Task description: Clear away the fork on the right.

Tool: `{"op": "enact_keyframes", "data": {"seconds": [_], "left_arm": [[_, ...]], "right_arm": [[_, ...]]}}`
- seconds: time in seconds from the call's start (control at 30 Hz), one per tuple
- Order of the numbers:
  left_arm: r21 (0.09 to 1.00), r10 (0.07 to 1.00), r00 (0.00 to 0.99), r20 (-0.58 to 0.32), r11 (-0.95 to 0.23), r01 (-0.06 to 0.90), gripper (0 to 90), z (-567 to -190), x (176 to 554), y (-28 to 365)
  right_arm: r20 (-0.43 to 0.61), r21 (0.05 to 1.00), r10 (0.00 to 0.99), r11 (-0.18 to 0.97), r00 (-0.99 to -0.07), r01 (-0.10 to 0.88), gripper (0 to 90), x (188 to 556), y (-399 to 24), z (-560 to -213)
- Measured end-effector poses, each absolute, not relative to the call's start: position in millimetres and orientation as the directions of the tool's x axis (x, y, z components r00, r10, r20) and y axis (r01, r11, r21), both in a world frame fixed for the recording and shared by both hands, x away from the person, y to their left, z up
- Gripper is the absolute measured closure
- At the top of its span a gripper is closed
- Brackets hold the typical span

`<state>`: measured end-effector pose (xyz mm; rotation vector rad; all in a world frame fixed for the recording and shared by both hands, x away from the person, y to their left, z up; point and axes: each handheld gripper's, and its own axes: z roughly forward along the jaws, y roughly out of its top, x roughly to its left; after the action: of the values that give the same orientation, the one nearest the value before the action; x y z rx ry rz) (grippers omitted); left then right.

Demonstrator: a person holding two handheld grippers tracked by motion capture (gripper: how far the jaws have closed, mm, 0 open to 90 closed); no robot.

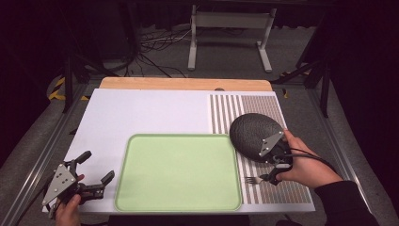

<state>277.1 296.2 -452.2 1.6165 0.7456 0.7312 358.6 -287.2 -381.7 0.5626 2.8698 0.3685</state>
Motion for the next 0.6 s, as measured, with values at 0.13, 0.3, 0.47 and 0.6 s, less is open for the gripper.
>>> {"op": "enact_keyframes", "data": {"seconds": [0.13,0.3,0.47,0.6], "left_arm": [[0.986,0.794,0.604,0.066,-0.143,0.08,0.3,-452.3,277.3,296.2],[0.986,0.795,0.603,0.068,-0.146,0.08,0.3,-452.2,277.2,295.8],[0.986,0.795,0.603,0.068,-0.147,0.083,0.3,-452.3,277.5,296.0],[0.985,0.794,0.604,0.069,-0.15,0.083,0.3,-452.2,277.4,295.4]], "right_arm": [[-0.129,0.241,0.373,0.91,-0.919,0.336,6.5,358.5,-286.9,-385.2],[-0.094,0.183,0.371,0.919,-0.924,0.35,9.0,361.1,-290.8,-390.3],[-0.105,0.15,0.34,0.935,-0.935,0.323,11.1,362.0,-290.3,-393.2],[-0.09,0.1,0.307,0.949,-0.948,0.298,16.8,360.5,-286.7,-399.2]]}}
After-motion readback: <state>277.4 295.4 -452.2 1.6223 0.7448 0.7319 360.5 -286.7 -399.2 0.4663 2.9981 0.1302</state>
